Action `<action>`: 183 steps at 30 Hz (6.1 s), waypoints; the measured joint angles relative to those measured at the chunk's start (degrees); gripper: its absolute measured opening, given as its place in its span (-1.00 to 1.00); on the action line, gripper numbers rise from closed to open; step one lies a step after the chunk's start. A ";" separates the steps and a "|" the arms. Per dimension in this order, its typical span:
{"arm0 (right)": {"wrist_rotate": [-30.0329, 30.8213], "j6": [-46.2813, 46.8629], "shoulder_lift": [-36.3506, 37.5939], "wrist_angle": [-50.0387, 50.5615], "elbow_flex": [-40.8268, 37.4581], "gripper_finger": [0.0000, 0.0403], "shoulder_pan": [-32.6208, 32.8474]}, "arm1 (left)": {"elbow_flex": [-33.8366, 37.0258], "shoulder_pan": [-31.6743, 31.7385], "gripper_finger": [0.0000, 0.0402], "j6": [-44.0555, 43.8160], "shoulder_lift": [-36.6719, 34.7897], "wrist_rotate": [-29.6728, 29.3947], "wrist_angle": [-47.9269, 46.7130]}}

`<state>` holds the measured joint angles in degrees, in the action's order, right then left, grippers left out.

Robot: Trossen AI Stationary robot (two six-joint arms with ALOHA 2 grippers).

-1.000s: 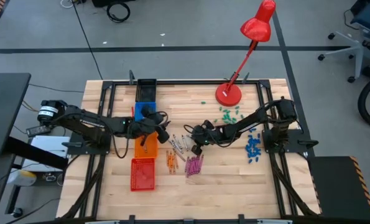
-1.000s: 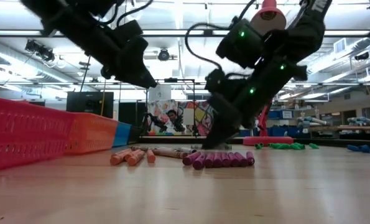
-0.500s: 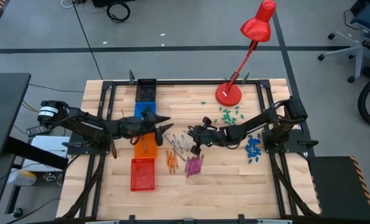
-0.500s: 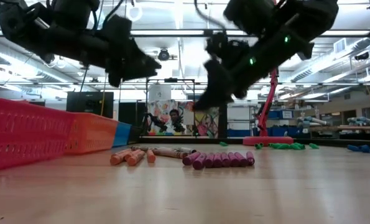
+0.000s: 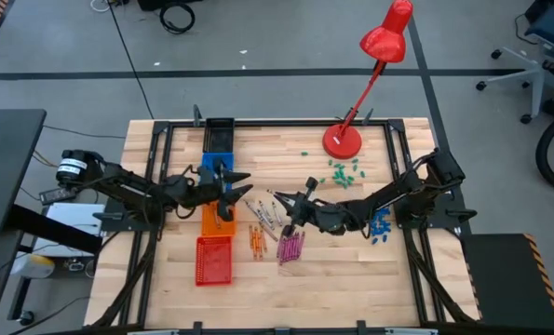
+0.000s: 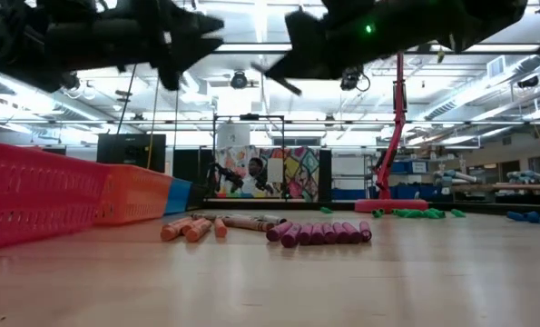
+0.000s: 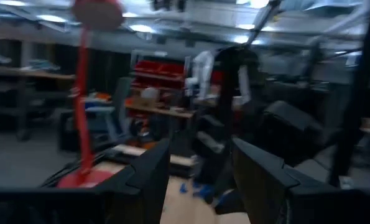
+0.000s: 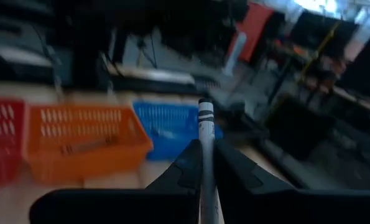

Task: Sort crayons
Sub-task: Put the black crayon into the blue bin

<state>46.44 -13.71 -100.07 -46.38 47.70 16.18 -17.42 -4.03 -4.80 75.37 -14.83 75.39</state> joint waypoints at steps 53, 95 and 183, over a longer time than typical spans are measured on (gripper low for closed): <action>-17.95 -3.26 0.09 -13.70 0.07 -0.78 -0.78 | -10.41 -1.44 -0.85 12.39 9.07 15.19 -3.21; -6.04 20.03 0.09 22.59 0.09 -0.30 -0.90 | -10.32 12.19 -0.81 -22.61 -13.29 -11.67 -71.54; -32.11 46.18 -13.55 63.30 17.40 -0.34 -6.97 | -17.19 5.65 -0.22 -19.96 -17.09 -21.39 -90.33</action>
<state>14.34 32.47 -113.62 16.91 65.10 9.20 -34.61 1.62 -24.76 58.28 -36.23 -14.94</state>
